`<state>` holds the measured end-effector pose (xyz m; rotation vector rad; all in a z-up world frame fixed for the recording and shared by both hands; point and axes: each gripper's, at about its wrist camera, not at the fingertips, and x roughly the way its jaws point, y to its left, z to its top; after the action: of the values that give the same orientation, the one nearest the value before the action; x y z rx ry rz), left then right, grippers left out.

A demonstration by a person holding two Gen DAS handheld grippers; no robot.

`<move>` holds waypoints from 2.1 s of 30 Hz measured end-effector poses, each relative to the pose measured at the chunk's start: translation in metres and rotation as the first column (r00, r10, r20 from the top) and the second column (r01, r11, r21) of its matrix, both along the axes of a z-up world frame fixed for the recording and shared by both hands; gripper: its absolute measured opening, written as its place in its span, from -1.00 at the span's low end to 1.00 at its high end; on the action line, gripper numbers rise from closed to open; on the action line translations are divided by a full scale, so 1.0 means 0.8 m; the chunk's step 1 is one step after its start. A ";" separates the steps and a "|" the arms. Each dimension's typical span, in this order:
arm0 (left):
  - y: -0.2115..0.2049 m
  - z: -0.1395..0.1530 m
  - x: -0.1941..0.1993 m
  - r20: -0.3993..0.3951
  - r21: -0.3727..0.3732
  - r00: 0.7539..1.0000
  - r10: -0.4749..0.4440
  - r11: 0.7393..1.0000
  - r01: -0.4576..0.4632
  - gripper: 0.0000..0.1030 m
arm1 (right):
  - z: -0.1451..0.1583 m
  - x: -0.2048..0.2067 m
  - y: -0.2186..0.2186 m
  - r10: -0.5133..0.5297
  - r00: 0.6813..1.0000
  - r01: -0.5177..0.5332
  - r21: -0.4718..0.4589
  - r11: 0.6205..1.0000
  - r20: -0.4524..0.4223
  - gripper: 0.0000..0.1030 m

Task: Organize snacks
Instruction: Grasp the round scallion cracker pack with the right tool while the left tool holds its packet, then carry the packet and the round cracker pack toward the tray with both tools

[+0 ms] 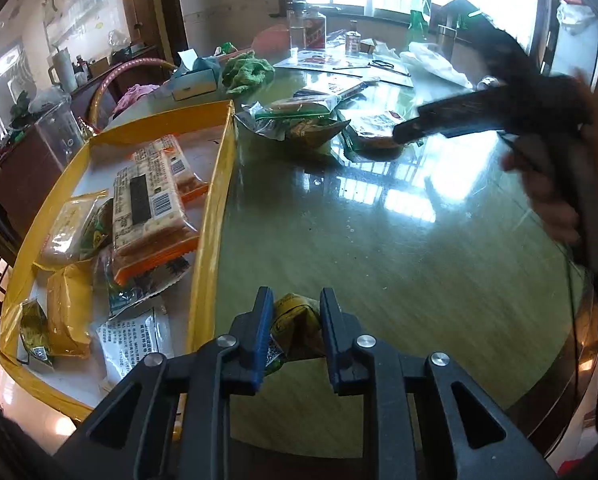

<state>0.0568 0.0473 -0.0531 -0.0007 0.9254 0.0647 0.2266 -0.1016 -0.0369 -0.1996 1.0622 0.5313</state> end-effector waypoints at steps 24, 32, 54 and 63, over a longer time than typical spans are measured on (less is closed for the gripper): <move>-0.013 -0.008 0.002 -0.007 0.069 1.000 -0.008 0.998 0.008 -0.43 | -0.037 0.051 0.074 -0.066 0.997 0.069 -0.117 0.991 0.025 0.56; -0.020 -0.022 0.008 -0.041 0.099 0.999 0.000 0.995 0.004 -0.19 | -0.028 -0.012 0.051 -0.069 0.995 0.081 -0.176 0.981 0.069 0.52; -0.053 -0.005 -0.009 0.027 0.173 0.998 0.050 0.983 -0.054 -1.00 | 0.050 -0.199 -0.056 -0.138 0.964 0.126 0.065 0.990 0.227 0.52; -0.048 0.032 -0.031 0.119 0.257 0.987 0.108 0.957 -0.136 -1.00 | 0.043 -0.222 -0.048 -0.103 0.977 0.086 0.096 0.992 0.186 0.52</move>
<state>0.0318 0.0090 -0.0277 0.1851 0.8060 0.3004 0.0487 -0.1401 -0.0027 -0.1191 0.8550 0.4617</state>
